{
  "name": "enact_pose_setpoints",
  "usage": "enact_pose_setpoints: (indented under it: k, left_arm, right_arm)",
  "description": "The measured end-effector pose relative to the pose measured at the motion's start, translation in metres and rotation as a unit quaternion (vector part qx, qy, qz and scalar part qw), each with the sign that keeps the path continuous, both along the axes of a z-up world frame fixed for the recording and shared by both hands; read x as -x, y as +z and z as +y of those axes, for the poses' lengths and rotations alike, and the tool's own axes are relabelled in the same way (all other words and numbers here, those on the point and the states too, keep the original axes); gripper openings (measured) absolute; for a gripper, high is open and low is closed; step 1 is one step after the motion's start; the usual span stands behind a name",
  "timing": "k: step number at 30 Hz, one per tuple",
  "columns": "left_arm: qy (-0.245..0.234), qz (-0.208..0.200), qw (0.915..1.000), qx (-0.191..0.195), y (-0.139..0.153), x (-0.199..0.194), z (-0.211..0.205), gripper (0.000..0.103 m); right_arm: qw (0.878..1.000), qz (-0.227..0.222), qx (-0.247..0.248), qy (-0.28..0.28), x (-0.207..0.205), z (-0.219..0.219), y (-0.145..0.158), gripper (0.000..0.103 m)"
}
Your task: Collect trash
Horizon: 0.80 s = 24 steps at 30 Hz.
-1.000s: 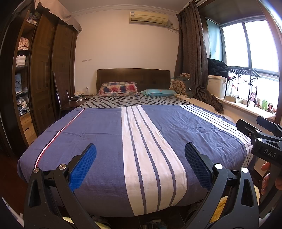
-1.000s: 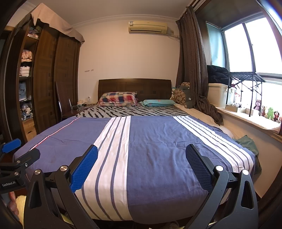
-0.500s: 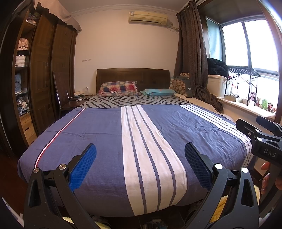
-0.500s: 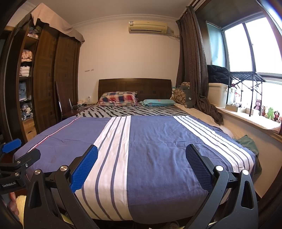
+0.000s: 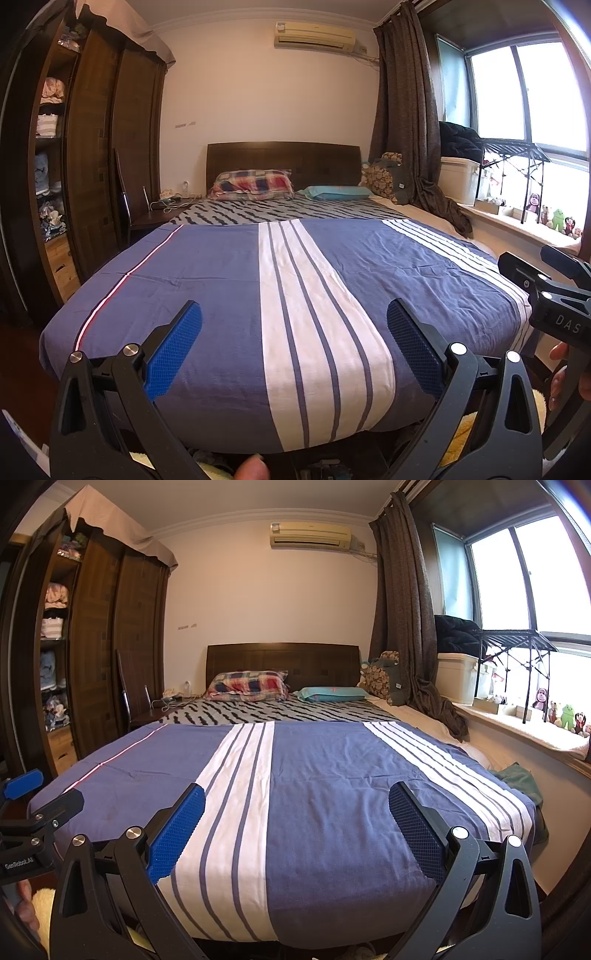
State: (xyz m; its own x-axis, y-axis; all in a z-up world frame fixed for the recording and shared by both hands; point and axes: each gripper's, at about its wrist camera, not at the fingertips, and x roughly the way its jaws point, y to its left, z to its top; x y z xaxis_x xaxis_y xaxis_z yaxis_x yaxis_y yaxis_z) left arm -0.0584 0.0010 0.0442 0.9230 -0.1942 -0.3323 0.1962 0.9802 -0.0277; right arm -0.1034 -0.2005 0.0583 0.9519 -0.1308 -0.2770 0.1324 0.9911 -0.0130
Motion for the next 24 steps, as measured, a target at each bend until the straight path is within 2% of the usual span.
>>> enact_pose_setpoints:
  k: [7,24]
  left_arm:
    - [0.013,-0.007,0.9999,-0.004,0.0003,0.0022,0.0015,0.095]
    - [0.002,-0.002,1.0000,0.002,0.0001,0.0023,0.0051,0.095]
  right_arm:
    - [1.000,0.000,0.000,0.000,0.0000,0.0003,0.0002,0.100]
    - [1.000,0.006,0.001,0.004,-0.0040,0.0034,-0.0035,0.100]
